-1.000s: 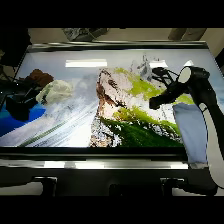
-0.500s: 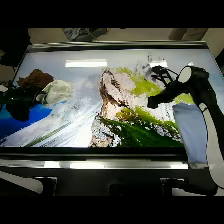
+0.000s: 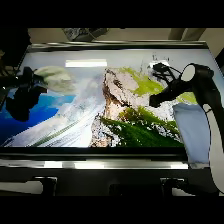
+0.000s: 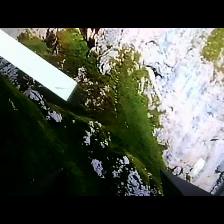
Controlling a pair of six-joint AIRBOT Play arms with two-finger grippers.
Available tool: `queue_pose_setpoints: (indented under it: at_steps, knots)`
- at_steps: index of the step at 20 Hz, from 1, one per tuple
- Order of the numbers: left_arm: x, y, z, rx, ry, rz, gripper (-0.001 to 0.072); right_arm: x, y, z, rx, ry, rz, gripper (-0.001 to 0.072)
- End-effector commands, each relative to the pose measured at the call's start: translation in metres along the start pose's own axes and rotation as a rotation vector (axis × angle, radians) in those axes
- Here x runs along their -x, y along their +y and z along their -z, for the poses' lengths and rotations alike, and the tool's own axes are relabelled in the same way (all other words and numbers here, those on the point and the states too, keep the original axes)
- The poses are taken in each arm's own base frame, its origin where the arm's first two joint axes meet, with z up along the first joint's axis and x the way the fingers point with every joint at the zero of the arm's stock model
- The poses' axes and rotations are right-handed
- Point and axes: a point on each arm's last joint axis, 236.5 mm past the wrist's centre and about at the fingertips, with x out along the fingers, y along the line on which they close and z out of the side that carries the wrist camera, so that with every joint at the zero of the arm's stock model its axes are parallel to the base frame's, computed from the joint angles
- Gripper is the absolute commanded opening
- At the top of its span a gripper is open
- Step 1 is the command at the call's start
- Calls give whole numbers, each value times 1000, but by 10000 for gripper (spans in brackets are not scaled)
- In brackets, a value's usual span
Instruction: Fold the shirts.
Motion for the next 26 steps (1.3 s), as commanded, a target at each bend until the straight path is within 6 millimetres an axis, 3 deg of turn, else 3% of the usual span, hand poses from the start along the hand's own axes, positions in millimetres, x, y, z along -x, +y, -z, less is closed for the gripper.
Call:
queue_pose_setpoints:
  at_steps: [1,3,6,9,12,15,17,22,23,24,26]
  knots:
    - [77,-144,34,-292,-44,218,29,47,-12,2,45,-55,124,670]
    - [113,-208,82,-418,-12,316,29,88,-12,7,61,-108,195,670]
    - [147,-269,159,-533,108,453,29,150,-5,19,78,-205,291,670]
    - [153,-287,239,-619,336,539,28,203,7,39,86,-289,364,669]
    - [125,-259,282,-658,480,465,28,221,23,67,73,-272,357,669]
    - [84,-217,317,-599,631,387,28,209,33,95,57,-145,295,669]
    - [50,-183,343,-558,740,337,28,192,32,99,40,-90,267,669]
    - [-31,-104,403,-432,963,205,28,116,14,89,30,45,195,669]
    - [-40,-95,406,-390,991,177,221,99,9,84,28,70,180,670]
    - [-42,-92,404,-359,1016,162,712,83,6,79,25,88,159,671]
    - [-35,-95,381,-396,1023,173,718,53,9,71,26,117,92,673]
